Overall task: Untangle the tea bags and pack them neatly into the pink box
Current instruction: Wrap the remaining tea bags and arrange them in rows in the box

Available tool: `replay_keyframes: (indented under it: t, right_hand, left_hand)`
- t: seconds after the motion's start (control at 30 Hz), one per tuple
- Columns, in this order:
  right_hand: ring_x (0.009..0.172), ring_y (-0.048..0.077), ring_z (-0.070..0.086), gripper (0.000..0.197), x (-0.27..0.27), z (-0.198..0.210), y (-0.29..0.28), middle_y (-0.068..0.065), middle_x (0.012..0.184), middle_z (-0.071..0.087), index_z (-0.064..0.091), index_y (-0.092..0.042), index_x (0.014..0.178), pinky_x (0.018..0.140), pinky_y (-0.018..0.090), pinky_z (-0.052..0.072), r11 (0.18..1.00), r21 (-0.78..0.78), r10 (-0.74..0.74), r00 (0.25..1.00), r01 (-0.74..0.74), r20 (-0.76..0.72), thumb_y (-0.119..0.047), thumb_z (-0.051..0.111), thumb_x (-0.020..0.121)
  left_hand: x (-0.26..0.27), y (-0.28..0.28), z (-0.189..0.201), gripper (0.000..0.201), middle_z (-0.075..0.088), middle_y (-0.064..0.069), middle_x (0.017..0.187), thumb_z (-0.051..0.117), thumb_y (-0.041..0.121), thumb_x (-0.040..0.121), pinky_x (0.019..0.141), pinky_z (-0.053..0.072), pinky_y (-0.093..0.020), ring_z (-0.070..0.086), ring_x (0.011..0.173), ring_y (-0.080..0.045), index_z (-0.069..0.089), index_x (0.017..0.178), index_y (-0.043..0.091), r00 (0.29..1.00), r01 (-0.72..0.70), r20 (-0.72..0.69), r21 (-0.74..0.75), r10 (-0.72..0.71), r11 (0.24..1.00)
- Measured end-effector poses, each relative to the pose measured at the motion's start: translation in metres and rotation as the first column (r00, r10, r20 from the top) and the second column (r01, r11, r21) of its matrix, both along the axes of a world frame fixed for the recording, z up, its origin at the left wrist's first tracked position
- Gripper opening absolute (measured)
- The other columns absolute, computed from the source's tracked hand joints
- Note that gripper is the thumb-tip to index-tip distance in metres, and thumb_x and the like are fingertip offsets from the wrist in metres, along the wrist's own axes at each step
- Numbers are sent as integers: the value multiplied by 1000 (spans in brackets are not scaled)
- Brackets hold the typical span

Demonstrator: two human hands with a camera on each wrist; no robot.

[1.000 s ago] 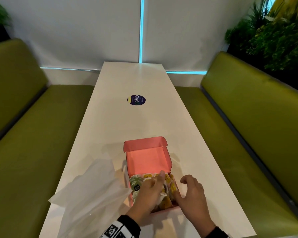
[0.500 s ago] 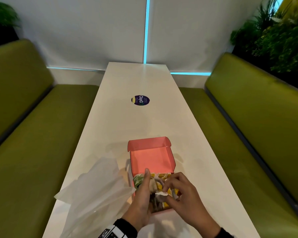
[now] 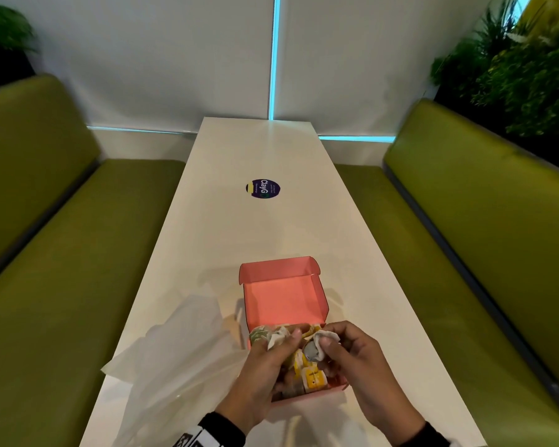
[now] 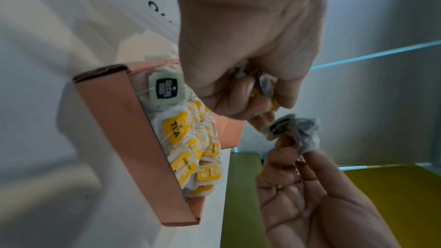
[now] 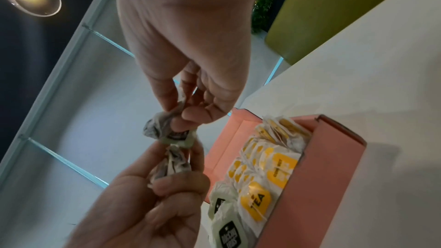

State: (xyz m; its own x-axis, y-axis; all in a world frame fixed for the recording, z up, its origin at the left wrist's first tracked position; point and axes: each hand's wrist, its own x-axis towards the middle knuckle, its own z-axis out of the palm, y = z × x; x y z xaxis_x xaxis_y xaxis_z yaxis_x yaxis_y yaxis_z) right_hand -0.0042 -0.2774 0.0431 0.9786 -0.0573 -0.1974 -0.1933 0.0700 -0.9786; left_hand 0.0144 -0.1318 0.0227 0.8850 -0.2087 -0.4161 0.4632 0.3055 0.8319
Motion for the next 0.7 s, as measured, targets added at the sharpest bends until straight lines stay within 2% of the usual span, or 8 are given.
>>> replay_keyframes:
  t: [0.03,0.13,0.3,0.43,0.5,0.57,0.63,0.7]
  right_hand:
    - [58,19,55,3,0,0,0,9,69,65,63,-4,83,54,30,40,1000,-12,-15,1000,15,19,-5,61,85]
    - [56,20,54,4,2,0,0,9,66,63,63,-5,81,51,29,39,995,-39,-88,994,91,60,-7,63,84]
    - [53,6,54,4,3,2,-2,1,67,65,66,-7,77,48,14,41,986,-94,-126,983,139,135,-4,68,79]
    - [52,4,52,5,4,13,-9,0,60,63,66,-4,78,51,16,42,985,-161,-34,986,60,162,0,66,81]
    - [52,5,51,7,6,16,-14,0,61,64,66,-9,78,54,20,45,964,-263,13,985,34,174,-2,67,80]
    - [52,5,49,11,7,17,-17,-2,61,63,66,-14,76,55,22,44,937,-346,23,980,48,198,-4,69,80]
    - [53,3,48,14,8,17,-16,-5,60,62,66,-16,74,55,20,43,926,-363,-19,973,105,232,-4,68,81]
    - [53,1,47,16,9,19,-14,-5,60,61,65,-16,73,53,16,42,945,-290,-83,966,155,245,-3,65,83]
  left_hand:
    - [-2,0,1,21,61,5,57,65,27,87,38,35,-13,49,39,-6,66,97,8,999,30,-11,6,-30,1000]
    - [-6,0,0,45,58,4,56,74,38,75,38,32,-14,45,39,-9,61,104,6,997,59,-44,37,-58,998]
    - [-8,3,9,18,48,3,52,66,32,81,39,29,-16,39,40,-10,60,79,15,998,58,15,71,-60,996]
    - [-8,5,17,20,37,-2,52,68,30,77,41,25,-18,31,41,-10,56,69,16,994,34,103,101,-45,994]
    - [-7,5,21,18,35,-2,51,67,30,75,39,26,-17,29,42,-10,61,73,14,989,23,143,95,-36,995]
    - [-8,6,24,19,37,-3,53,65,26,81,39,27,-17,30,44,-10,68,89,10,983,45,171,100,-62,994]
    - [-9,5,25,25,38,-8,61,64,24,86,40,26,-17,30,47,-11,67,99,4,980,81,173,115,-101,990]
    - [-10,5,28,21,34,-7,59,63,22,87,39,25,-16,27,44,-10,65,91,1,976,113,173,131,-135,985]
